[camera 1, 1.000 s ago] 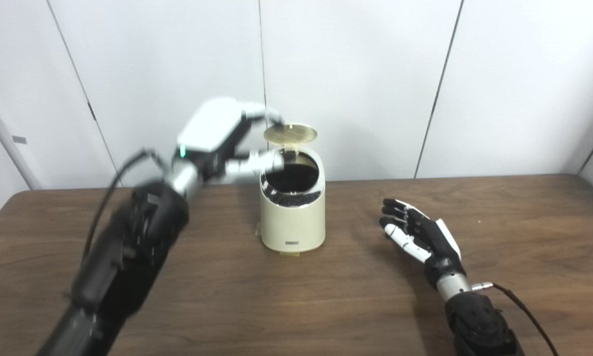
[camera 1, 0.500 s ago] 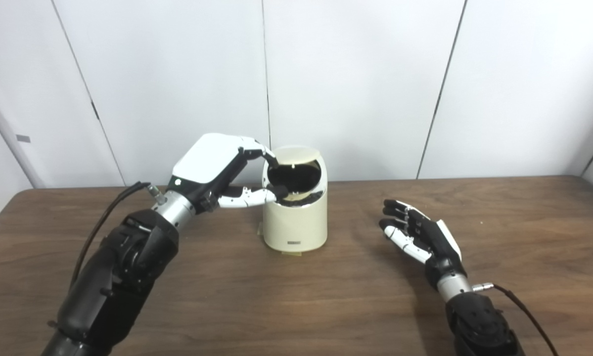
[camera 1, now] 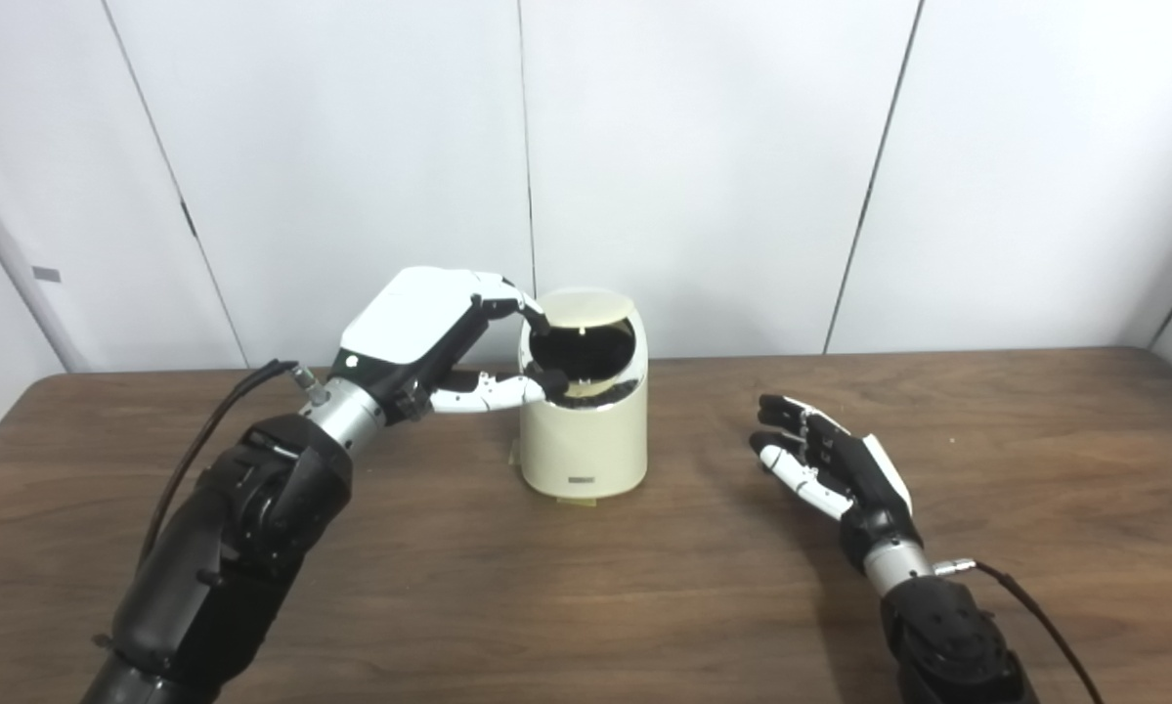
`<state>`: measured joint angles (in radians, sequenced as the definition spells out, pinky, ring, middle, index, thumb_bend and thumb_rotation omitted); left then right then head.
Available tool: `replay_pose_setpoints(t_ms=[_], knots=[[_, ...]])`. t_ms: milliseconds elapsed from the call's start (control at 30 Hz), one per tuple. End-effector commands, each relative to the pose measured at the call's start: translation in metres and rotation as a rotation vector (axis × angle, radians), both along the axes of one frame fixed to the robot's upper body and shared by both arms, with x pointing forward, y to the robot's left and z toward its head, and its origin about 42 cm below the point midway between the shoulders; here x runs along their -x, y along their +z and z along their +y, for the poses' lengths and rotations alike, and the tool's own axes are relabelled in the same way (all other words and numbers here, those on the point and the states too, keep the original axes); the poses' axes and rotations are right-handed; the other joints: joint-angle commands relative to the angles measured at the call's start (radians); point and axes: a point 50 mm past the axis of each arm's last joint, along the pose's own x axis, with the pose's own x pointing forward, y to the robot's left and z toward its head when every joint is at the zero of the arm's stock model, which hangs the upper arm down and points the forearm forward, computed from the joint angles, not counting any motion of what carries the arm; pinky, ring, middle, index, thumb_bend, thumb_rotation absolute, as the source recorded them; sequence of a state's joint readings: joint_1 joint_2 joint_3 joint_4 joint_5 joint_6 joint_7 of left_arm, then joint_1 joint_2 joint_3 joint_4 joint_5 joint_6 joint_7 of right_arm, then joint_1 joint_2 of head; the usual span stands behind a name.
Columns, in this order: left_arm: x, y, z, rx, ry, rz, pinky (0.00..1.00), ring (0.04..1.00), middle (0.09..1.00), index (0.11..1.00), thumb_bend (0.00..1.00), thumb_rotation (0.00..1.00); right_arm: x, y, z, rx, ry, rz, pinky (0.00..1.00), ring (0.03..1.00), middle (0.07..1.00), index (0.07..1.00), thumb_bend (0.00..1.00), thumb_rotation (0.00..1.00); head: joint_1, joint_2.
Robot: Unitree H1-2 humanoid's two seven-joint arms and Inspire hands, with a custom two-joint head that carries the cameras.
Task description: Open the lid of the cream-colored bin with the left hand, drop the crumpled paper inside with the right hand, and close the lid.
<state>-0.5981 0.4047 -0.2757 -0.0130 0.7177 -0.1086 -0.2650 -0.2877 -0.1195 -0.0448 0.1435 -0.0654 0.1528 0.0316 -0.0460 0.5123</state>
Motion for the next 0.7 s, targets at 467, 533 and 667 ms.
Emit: replay_pose_setpoints(t_ms=[467,533,667], knots=[[-0.019,0.022,-0.031,-0.028,-0.171,-0.09,0.93,0.787,0.732,0.734,0.69,0.86,-0.008,0.02,0.006,0.044,0.018,-0.067,0.7,0.789,0.826,0.808,0.27,0.48,-0.006,0.008],[-0.022,0.024,-0.038,-0.051,-0.215,-0.09,0.98,0.796,0.721,0.725,0.7,0.85,-0.008,0.021,0.008,0.05,0.02,-0.068,0.7,0.789,0.826,0.808,0.28,0.52,-0.008,0.011],[-0.024,0.028,-0.049,-0.077,-0.28,-0.104,1.0,0.798,0.71,0.704,0.75,0.83,-0.007,0.022,0.011,0.067,0.02,-0.07,0.7,0.787,0.825,0.805,0.29,0.53,-0.01,0.016]])
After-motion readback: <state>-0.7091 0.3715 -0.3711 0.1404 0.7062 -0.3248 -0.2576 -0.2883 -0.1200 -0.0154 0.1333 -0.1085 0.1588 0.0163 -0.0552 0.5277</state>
